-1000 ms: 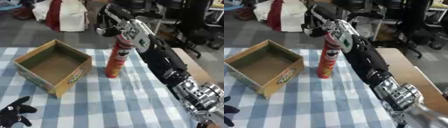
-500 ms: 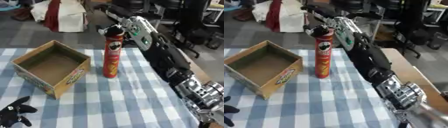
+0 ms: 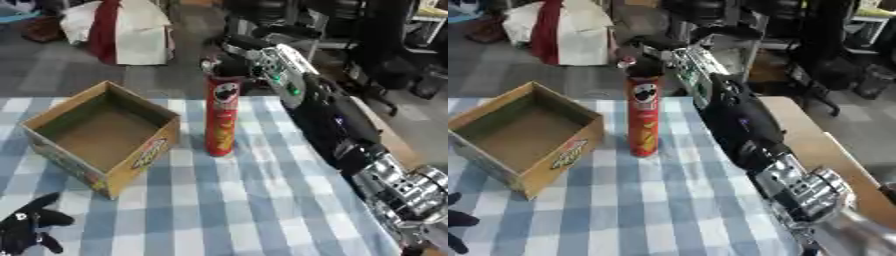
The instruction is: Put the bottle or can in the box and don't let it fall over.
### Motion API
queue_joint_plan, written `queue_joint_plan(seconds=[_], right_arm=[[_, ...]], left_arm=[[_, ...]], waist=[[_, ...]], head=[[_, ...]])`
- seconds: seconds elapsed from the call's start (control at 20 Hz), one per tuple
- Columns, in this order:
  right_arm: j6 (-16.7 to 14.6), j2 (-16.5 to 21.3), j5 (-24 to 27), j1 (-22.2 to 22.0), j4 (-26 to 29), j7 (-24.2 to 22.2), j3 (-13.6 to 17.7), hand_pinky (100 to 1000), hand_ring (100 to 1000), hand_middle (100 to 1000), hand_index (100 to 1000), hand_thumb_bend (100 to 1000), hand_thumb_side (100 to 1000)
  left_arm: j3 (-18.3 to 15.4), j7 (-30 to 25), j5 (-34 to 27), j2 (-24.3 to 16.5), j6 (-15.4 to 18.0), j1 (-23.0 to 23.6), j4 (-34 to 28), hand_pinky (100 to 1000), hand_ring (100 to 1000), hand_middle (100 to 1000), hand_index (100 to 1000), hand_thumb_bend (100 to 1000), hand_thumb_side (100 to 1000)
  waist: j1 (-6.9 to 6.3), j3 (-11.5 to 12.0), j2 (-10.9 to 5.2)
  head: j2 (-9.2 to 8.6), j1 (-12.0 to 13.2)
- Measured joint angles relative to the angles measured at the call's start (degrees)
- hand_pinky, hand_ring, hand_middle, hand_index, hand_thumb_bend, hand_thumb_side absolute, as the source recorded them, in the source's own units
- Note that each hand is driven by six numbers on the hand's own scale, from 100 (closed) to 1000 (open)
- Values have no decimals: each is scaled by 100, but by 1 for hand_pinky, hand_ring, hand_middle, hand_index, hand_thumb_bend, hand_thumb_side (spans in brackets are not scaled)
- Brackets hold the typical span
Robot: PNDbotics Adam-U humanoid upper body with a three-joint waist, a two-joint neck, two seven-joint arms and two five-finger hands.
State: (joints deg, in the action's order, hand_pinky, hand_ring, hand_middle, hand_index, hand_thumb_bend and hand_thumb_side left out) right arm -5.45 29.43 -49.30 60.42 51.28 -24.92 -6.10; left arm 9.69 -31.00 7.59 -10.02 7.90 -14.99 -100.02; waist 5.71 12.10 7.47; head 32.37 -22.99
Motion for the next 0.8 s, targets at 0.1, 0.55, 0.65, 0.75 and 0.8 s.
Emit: queue_joint_plan(seconds=[0.1, 0.55, 0.65, 0.75, 0.8], right_arm=[[40, 24, -35, 1, -49, -23, 40, 979, 1000, 998, 1000, 100, 1000], [49, 27, -10, -3, -83, -84, 79, 269, 625, 905, 998, 100, 495], [5, 26, 5, -15, -65, -4, 78, 100, 505, 792, 881, 100, 253], [-42, 14, 15, -41, -13, 171, 78, 100, 373, 624, 735, 100, 223], [-67, 2, 15, -53, 7, 295, 76, 100, 316, 557, 678, 100, 212]], left_arm=[[0, 1, 0, 0, -1, 11, 0, 559, 787, 681, 977, 191, 1000], [-1, 9, 0, 0, -6, 26, 0, 557, 788, 682, 977, 191, 1000], [-1, 9, 0, 0, -6, 26, 0, 557, 788, 682, 977, 191, 1000], [-1, 9, 0, 0, -5, 26, 0, 557, 789, 682, 977, 191, 1000], [-1, 9, 0, 0, -5, 26, 0, 557, 789, 682, 977, 191, 1000]], waist=[[0, -2, 0], [-1, -14, -22], [-1, -14, -23], [-1, -14, -23], [-1, -14, -23]], head=[[0, 0], [0, 0], [0, 0], [0, 0], [0, 0]])
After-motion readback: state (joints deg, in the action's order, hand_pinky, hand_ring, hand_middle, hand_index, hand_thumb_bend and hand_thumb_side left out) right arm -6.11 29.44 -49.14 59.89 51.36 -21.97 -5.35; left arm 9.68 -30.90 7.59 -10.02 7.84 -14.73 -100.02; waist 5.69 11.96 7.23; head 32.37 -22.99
